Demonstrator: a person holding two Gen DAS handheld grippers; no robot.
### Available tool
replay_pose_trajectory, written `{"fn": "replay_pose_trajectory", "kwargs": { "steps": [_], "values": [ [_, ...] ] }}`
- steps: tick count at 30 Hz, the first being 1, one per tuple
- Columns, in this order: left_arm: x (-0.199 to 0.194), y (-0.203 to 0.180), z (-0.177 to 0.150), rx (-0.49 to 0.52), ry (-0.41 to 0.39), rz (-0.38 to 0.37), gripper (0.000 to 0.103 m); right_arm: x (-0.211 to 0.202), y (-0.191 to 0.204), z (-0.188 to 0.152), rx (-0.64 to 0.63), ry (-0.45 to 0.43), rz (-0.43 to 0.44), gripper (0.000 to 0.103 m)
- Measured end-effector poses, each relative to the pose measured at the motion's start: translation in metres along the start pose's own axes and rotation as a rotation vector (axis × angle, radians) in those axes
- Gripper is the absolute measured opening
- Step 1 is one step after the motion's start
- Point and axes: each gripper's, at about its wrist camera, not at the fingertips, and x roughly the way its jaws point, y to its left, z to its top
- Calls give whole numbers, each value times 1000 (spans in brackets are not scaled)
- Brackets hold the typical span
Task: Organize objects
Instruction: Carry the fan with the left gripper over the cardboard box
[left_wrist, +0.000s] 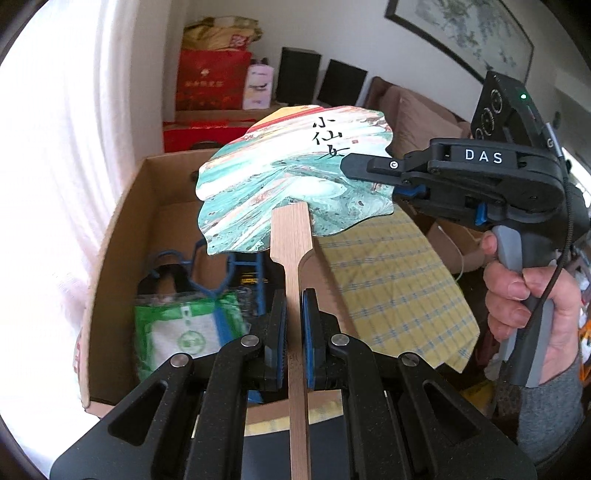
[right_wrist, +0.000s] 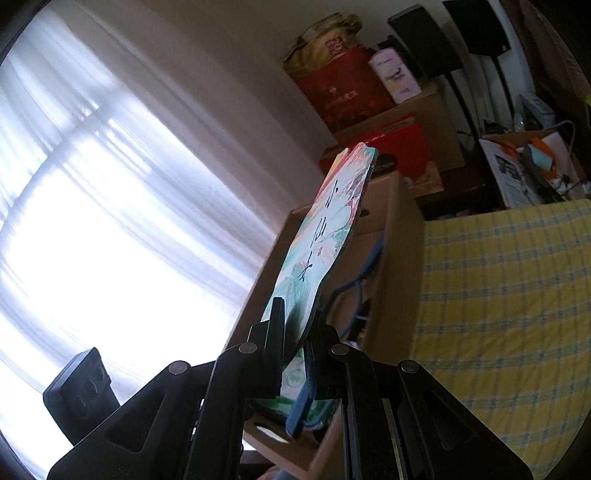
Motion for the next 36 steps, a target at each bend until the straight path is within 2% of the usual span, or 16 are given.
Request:
{"fn": "replay_pose_trajectory", "kwargs": {
  "steps": [11,17,27,36],
  "values": [
    [20,44,16,3,19,53,7,54,1,11,-4,31,-12,10],
    [43,52,17,56,30,131,8,85,-8,15,-4,44,-40,10],
    [75,75,13,71,78,123,8,123,-21,14,-38,113,-134,11],
    [86,81,10,75,108,107,10,132,-33,10,-34,146,-172,15]
  ]
}}
